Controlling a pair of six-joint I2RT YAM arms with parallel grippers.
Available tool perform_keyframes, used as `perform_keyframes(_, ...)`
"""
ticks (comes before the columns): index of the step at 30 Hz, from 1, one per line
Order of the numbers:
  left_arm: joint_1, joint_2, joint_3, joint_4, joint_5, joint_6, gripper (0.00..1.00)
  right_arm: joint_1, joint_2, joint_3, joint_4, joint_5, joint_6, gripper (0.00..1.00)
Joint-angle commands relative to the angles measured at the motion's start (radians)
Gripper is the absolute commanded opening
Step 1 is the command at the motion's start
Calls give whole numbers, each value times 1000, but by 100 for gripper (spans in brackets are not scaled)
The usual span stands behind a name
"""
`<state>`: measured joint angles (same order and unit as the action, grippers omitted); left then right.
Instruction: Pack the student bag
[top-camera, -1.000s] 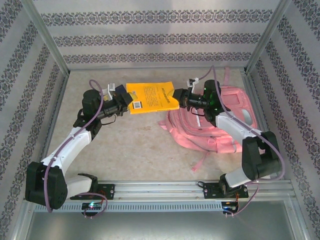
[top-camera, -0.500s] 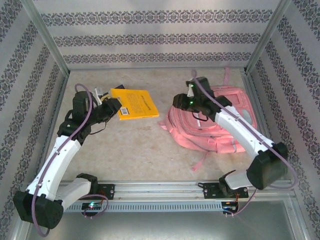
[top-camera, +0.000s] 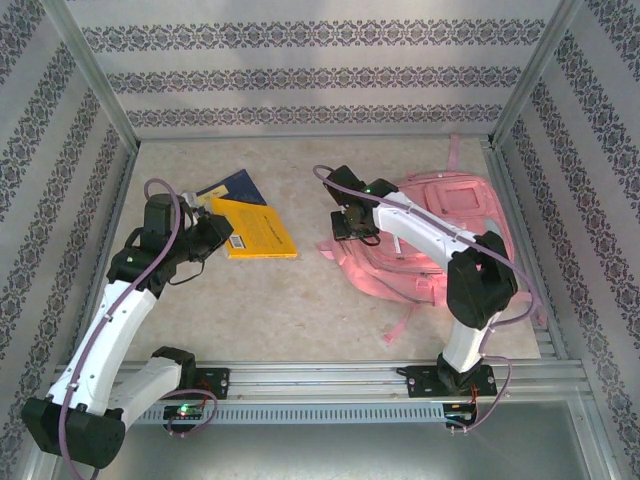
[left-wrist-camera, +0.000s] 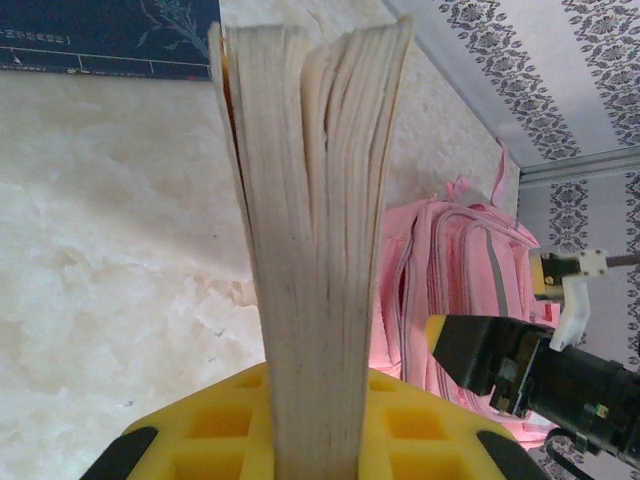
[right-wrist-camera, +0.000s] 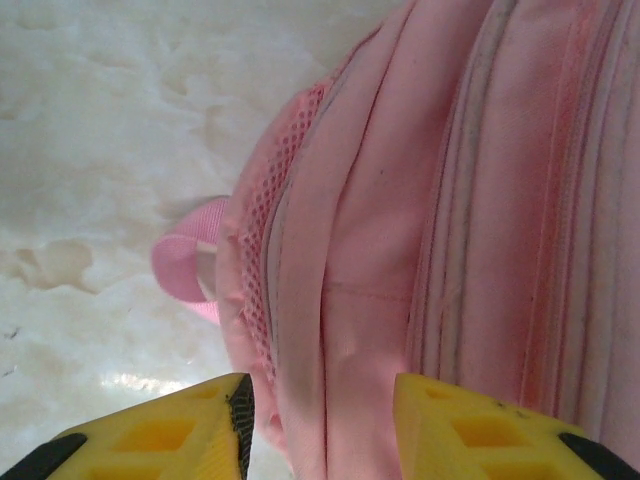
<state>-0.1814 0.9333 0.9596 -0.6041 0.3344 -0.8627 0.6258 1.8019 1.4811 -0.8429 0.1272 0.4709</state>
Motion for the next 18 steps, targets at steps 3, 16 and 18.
perform_keyframes(3,11,-27,-2,36,11,17,0,3,76,69,-41,48,-18,42)
perform_keyframes(16,12,-19,-16,64,9,12,0,11,152,107,-63,114,-105,1)
perform_keyframes(18,14,-17,-11,61,3,17,0,11,121,105,-52,90,-117,0)
